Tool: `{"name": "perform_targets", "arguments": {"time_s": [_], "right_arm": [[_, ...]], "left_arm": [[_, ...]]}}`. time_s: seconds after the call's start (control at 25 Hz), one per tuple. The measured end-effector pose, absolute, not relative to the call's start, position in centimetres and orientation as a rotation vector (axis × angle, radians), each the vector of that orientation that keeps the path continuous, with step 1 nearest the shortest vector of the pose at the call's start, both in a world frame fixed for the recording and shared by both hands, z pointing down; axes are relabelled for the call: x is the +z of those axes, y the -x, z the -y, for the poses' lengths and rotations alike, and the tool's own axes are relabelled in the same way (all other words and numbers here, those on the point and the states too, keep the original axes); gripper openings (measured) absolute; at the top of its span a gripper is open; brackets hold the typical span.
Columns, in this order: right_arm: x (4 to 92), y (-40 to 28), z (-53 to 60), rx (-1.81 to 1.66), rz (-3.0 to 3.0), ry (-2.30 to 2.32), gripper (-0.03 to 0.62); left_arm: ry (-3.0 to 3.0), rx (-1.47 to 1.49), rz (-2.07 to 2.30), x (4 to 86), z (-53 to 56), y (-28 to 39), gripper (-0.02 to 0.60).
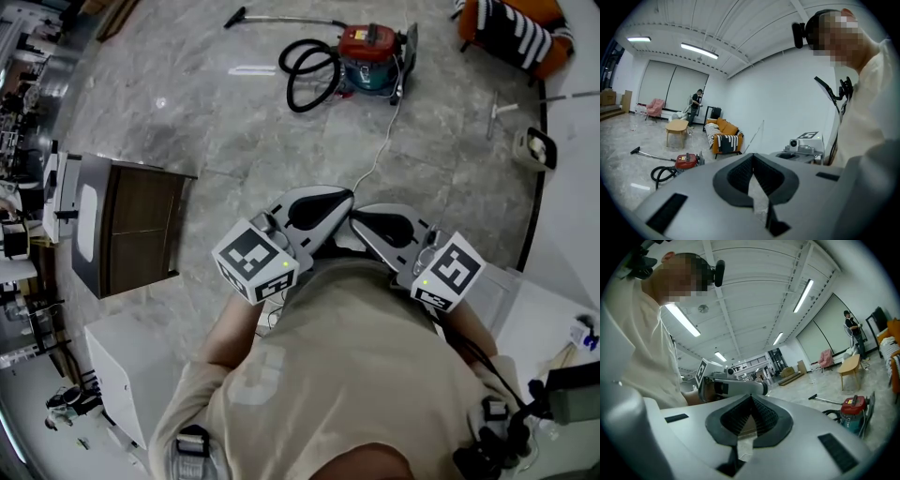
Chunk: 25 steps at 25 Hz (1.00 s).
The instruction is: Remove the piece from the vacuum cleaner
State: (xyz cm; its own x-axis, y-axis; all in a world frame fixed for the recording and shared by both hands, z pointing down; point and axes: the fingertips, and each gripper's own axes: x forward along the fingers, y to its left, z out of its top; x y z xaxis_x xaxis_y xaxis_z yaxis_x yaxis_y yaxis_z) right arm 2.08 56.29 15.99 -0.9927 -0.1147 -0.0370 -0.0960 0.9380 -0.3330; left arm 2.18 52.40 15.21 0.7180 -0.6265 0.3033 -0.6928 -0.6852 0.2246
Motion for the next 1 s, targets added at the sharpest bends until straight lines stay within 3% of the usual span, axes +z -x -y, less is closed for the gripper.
{"name": "perform_targets", "arguments": {"time_s": [0.44,1.0], "right_arm": [[16.7,3.3,-51.8,-0.428,-3.135,0.342,0.003],[14.9,20.0,-45.6,-0.301,-3.235,0.615,0.002]], "left_arm": [[-2.683,0.198,0.861,15.8,-47.9,2.7,0.003],[-2.762,-0.015,0.623,12.6,-41.3,18.4,0.005]]}}
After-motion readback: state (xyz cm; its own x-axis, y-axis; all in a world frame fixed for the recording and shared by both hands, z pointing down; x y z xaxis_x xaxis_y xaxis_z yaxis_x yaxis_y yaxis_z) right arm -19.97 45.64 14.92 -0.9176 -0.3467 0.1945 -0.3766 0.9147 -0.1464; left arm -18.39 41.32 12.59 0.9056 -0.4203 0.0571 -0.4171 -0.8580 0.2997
